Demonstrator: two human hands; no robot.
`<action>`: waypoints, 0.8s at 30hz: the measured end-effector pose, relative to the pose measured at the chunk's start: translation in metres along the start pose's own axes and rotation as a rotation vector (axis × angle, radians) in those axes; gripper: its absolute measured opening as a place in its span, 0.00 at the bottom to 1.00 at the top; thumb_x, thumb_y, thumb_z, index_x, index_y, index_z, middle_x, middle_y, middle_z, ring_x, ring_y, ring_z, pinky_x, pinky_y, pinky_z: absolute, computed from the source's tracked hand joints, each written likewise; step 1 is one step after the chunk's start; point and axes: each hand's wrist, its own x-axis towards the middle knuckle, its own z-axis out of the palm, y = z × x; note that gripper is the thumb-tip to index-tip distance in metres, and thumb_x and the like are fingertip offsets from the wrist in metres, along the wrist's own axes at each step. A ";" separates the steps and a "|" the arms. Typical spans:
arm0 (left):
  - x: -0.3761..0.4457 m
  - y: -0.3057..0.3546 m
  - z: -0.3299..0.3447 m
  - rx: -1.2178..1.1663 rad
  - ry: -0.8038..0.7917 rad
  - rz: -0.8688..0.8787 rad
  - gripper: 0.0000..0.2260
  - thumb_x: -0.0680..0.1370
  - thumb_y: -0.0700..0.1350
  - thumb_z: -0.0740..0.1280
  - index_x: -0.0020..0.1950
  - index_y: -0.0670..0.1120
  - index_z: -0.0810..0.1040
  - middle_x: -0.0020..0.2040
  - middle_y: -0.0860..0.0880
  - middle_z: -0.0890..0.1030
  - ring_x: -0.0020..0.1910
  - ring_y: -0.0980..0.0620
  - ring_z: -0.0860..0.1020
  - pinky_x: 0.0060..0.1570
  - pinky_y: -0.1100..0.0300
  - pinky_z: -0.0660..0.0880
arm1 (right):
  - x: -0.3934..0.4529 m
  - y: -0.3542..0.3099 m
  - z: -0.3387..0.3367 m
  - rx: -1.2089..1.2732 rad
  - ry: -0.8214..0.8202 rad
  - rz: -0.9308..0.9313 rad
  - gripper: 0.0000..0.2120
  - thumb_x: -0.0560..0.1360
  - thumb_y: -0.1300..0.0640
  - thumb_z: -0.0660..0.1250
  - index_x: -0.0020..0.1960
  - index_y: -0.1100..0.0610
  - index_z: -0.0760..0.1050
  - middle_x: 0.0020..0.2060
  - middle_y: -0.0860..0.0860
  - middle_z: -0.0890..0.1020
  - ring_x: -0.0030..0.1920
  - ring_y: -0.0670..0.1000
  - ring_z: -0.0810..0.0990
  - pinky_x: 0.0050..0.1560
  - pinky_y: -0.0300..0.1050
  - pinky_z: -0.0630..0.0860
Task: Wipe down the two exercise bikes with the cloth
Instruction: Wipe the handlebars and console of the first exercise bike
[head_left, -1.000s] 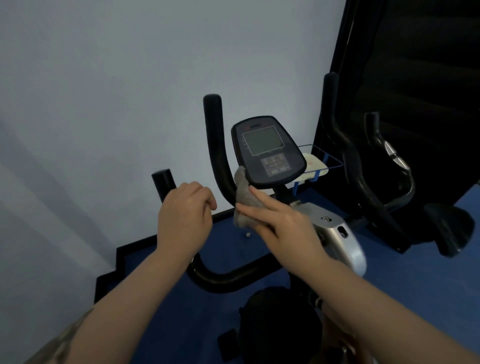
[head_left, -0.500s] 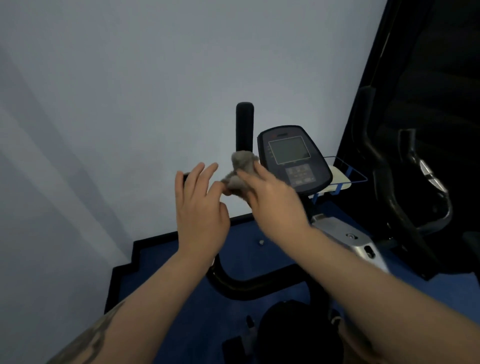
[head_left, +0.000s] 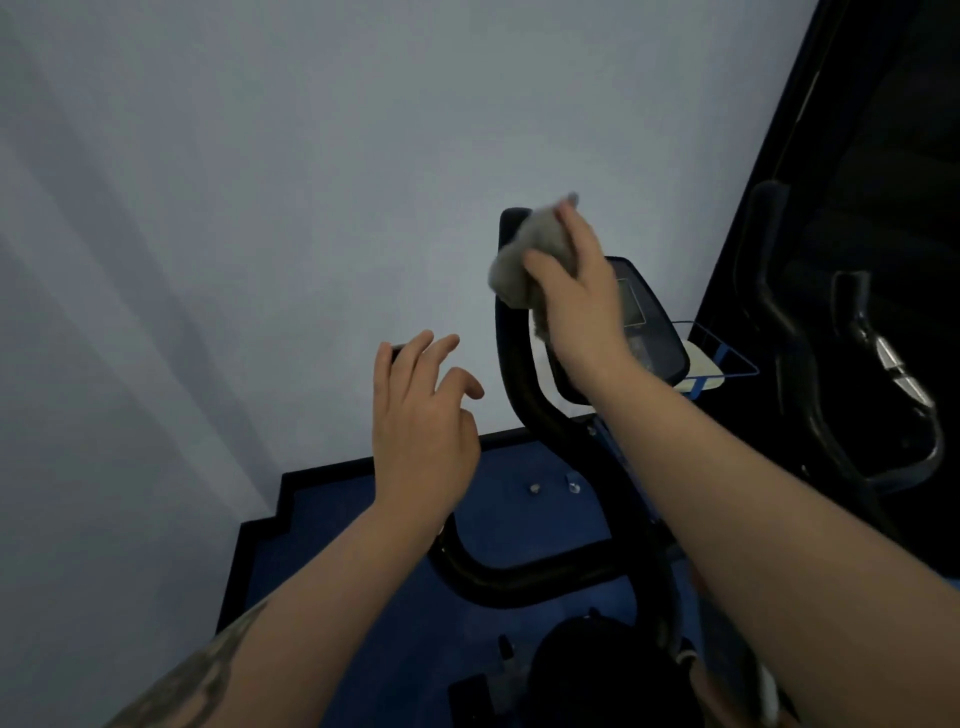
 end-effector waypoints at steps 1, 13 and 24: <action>0.000 0.000 0.000 -0.001 0.000 0.000 0.13 0.67 0.27 0.65 0.44 0.42 0.80 0.65 0.41 0.76 0.71 0.40 0.68 0.76 0.46 0.48 | 0.000 0.000 0.010 -0.014 -0.040 -0.035 0.32 0.73 0.48 0.66 0.75 0.43 0.61 0.65 0.49 0.76 0.58 0.52 0.77 0.56 0.50 0.74; 0.001 -0.001 0.000 -0.027 0.006 -0.005 0.13 0.67 0.27 0.65 0.44 0.42 0.80 0.64 0.41 0.77 0.70 0.40 0.68 0.75 0.44 0.50 | -0.003 0.012 0.018 -0.228 -0.056 -0.026 0.19 0.79 0.53 0.64 0.69 0.53 0.67 0.55 0.50 0.80 0.54 0.49 0.79 0.56 0.51 0.77; 0.000 -0.003 0.001 -0.029 0.021 0.019 0.13 0.67 0.27 0.64 0.44 0.42 0.80 0.63 0.42 0.78 0.69 0.40 0.69 0.76 0.46 0.48 | -0.044 0.007 -0.006 -0.629 -0.150 -0.207 0.22 0.78 0.56 0.65 0.71 0.53 0.69 0.71 0.51 0.70 0.63 0.53 0.74 0.60 0.44 0.70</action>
